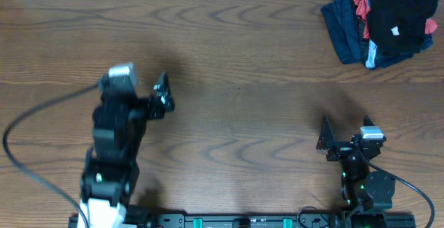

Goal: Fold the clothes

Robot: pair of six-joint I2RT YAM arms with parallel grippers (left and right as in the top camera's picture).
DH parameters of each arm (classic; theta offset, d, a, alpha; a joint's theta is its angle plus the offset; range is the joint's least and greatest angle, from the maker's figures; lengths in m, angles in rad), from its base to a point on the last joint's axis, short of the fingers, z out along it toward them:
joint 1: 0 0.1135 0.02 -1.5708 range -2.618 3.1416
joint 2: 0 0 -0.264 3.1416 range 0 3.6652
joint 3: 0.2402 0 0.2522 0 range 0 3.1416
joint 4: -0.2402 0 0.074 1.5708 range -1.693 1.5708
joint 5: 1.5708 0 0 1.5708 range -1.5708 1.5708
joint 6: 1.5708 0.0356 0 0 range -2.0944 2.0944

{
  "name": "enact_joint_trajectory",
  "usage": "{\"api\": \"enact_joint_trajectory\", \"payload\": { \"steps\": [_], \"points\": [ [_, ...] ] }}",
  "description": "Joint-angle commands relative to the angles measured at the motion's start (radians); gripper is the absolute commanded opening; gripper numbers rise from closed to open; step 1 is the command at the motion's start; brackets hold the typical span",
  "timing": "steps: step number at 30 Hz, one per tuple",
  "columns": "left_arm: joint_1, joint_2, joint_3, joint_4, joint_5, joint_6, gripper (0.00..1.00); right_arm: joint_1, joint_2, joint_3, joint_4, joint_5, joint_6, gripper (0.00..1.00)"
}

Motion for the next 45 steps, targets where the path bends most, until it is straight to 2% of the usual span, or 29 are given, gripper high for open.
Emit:
{"api": "enact_joint_trajectory", "payload": {
  "steps": [1,8,18,28,34,45],
  "points": [
    [0.027,-0.127,-0.15,0.109,0.041,0.013,0.98,0.016,-0.007,-0.003,-0.003,0.01,0.013,0.99],
    [0.081,-0.364,-0.396,0.253,0.093,0.014,0.98,0.016,-0.007,-0.003,-0.003,0.01,0.013,0.99],
    [0.137,-0.618,-0.54,0.219,0.113,0.035,0.98,0.016,-0.007,-0.003,-0.003,0.01,0.013,0.99],
    [0.164,-0.728,-0.54,0.037,0.118,0.08,0.98,0.016,-0.007,-0.003,-0.003,0.01,0.013,0.99],
    [0.164,-0.726,-0.54,-0.063,0.118,0.097,0.98,0.016,-0.007,-0.003,-0.003,0.01,0.013,0.99],
    [0.164,-0.723,-0.54,-0.063,0.118,0.096,0.98,0.016,-0.007,-0.003,-0.003,0.01,0.013,0.99]
  ]
}}
